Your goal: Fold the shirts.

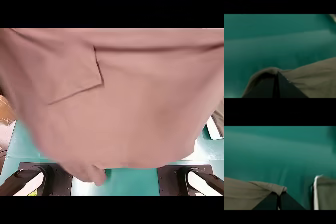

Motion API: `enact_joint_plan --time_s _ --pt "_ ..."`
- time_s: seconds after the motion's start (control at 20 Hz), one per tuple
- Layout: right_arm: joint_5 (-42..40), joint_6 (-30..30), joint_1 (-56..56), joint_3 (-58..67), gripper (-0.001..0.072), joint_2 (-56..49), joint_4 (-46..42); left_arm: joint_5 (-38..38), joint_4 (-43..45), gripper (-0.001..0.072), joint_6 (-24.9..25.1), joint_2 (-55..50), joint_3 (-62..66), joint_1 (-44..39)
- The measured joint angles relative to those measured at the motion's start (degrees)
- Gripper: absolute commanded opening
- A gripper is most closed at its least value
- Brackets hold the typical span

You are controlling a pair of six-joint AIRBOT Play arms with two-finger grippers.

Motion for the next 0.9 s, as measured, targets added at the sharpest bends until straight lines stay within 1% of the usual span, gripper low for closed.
enact_joint_plan --time_s 0.15,0.25,0.35,0.5,0.6,0.7,0.8,0.9 --pt "1.40 0.59 1.64 -5.99 0.0015 -9.44 -1.68 -0.61 -0.15 0.0028 0.31 -9.86 -7.08 -0.02" --pt "1.01 0.81 2.14 -8.37 0.0015 -16.26 -2.23 1.38 -0.26 0.0028 1.07 -16.70 -10.08 -0.02" --pt "-0.81 0.81 2.45 -8.22 0.0015 -22.88 -2.36 5.77 -0.26 0.0027 1.81 -22.75 -11.45 -0.02" --pt "-5.20 0.72 2.54 -3.89 0.0015 -31.58 -2.64 14.40 -0.42 0.0027 2.64 -29.46 -10.75 -0.04" --pt "-7.06 0.57 2.58 0.24 0.0015 -35.78 -2.60 19.50 -0.44 0.0028 2.84 -32.04 -9.68 -0.04" --pt "-8.00 0.52 2.60 3.76 0.0015 -38.07 -2.58 22.21 -0.46 0.0028 3.02 -33.42 -8.79 -0.02" --pt "-7.96 0.44 2.75 5.33 0.0015 -38.62 -2.69 21.09 -0.37 0.0027 3.96 -34.12 -7.82 0.00" --pt "-7.32 0.42 2.73 4.33 0.0015 -37.59 -2.86 16.06 0.17 0.0027 5.33 -34.47 -7.30 0.00"
